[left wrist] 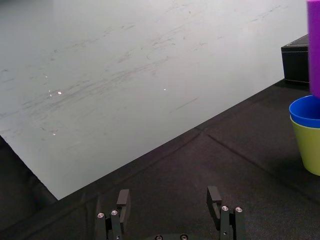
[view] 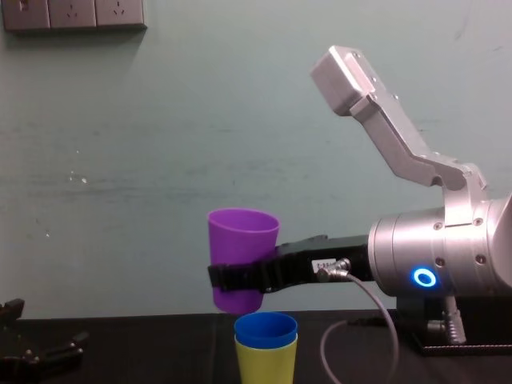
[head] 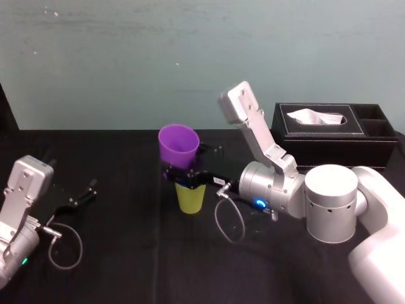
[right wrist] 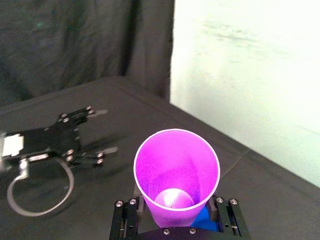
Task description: Stack the three plastic cups sequentially using one hand.
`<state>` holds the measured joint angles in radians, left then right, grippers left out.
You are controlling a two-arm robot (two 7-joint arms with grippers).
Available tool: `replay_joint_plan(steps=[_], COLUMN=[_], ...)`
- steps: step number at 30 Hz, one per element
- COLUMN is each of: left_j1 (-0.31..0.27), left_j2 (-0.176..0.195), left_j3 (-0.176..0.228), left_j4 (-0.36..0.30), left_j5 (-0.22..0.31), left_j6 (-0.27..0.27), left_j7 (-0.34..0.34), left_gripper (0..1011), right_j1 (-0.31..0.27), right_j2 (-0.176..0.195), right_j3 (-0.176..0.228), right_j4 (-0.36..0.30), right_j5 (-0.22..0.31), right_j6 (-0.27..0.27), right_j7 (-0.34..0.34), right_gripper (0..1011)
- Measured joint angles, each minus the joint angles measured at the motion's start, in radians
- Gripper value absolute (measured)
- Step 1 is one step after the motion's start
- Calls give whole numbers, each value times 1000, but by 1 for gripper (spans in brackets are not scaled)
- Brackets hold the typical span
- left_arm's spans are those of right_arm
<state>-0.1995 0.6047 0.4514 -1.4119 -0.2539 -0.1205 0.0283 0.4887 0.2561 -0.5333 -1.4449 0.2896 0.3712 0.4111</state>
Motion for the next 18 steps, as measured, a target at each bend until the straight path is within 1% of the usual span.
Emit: replay_joint_plan(steps=[4,10,14,15,18], left_j1=[0,0,0,0,0], left_j2=[0,0,0,0,0], left_j3=[0,0,0,0,0], left_j4=[0,0,0,0,0], left_j5=[0,0,0,0,0], left_j6=[0,0,0,0,0], left_j7=[0,0,0,0,0], left_gripper=[1000,1000,1000,1000,1000], right_j1=[14,35,40,45,48], right_j2=[-11,-22,-25,-29,-33], right_j3=[11,13,14,15,15], right_j4=[35,98,118,137,153], right_j5=[0,-14,-20,-25,-32], right_j6=[-18,-35,-42,-49,-53], right_j7=[-15,-30,-31,-31,-31], right_gripper=[702,702,702,702,702])
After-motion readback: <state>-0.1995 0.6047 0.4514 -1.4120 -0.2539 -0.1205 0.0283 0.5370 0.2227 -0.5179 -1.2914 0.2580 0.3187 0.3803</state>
